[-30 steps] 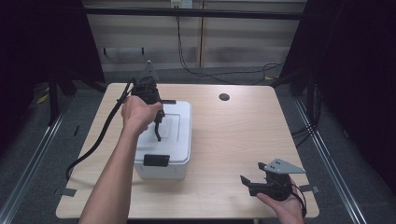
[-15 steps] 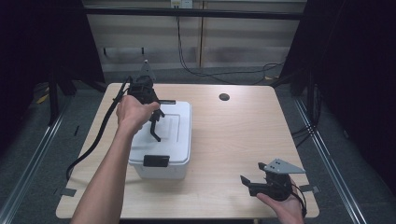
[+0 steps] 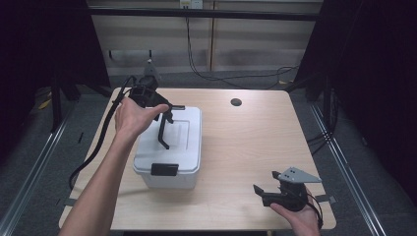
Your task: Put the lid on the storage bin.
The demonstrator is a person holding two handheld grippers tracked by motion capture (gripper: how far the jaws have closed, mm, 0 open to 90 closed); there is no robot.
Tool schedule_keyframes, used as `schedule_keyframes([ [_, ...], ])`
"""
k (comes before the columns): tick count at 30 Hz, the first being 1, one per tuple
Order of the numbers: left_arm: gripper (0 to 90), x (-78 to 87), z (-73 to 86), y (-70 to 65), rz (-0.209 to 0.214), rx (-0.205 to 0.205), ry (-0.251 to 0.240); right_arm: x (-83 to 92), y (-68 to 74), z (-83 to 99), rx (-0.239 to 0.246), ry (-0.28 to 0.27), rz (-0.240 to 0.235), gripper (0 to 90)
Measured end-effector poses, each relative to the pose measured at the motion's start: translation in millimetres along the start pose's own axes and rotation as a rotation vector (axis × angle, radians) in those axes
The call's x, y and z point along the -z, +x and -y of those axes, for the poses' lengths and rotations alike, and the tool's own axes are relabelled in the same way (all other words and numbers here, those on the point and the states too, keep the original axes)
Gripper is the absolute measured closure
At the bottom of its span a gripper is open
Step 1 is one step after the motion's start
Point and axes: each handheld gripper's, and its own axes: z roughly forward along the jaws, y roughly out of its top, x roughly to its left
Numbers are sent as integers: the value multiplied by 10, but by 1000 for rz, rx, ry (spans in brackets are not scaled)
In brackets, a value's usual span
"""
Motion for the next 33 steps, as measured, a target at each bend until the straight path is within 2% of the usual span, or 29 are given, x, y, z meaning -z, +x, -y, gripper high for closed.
schedule_keyframes([
  [1,248,0,0,0,0,0,0,0,0,0,0,0,0,178],
  [2,222,39,25,35,18,-27,-16,3,-2,1,1,0,1,178],
  [3,218,59,49,71,48,-26,-37,3,-3,1,1,0,2,178],
  [4,211,59,49,71,48,-26,-37,3,-3,1,1,0,2,178],
  [5,188,61,90,127,79,-70,-46,0,0,-1,-2,1,3,178],
  [6,169,61,90,127,79,-70,-46,0,0,-1,-2,1,3,178],
  [7,190,58,116,167,94,-78,-46,2,7,-2,0,1,5,178],
  [8,205,77,174,216,95,-118,-83,4,7,-1,3,2,4,178],
  [9,193,77,174,216,95,-118,-83,5,5,0,3,3,5,178],
  [12,163,113,277,329,135,-156,-152,3,-1,1,0,1,6,178],
  [13,177,123,309,363,137,-175,-174,3,-3,1,1,0,6,178],
  [15,178,126,362,427,161,-179,-181,0,1,0,-2,0,7,178],
  [18,224,117,438,502,141,-200,-167,0,0,1,-6,3,9,179],
  [21,223,136,566,615,144,-257,-209,5,-5,4,-5,1,10,178],
  [24,223,144,650,722,135,-274,-233,4,-9,5,-7,1,11,179],
  [27,223,182,789,867,146,-291,-286,3,-4,2,-9,0,11,179],
  [29,223,189,828,883,136,-294,-297,2,-7,2,-7,0,11,180],
  [31,223,189,897,905,128,-318,-311,1,-7,2,-12,-1,12,180],
  [33,222,185,969,946,151,-308,-320,0,-9,3,-12,-1,12,180],
])
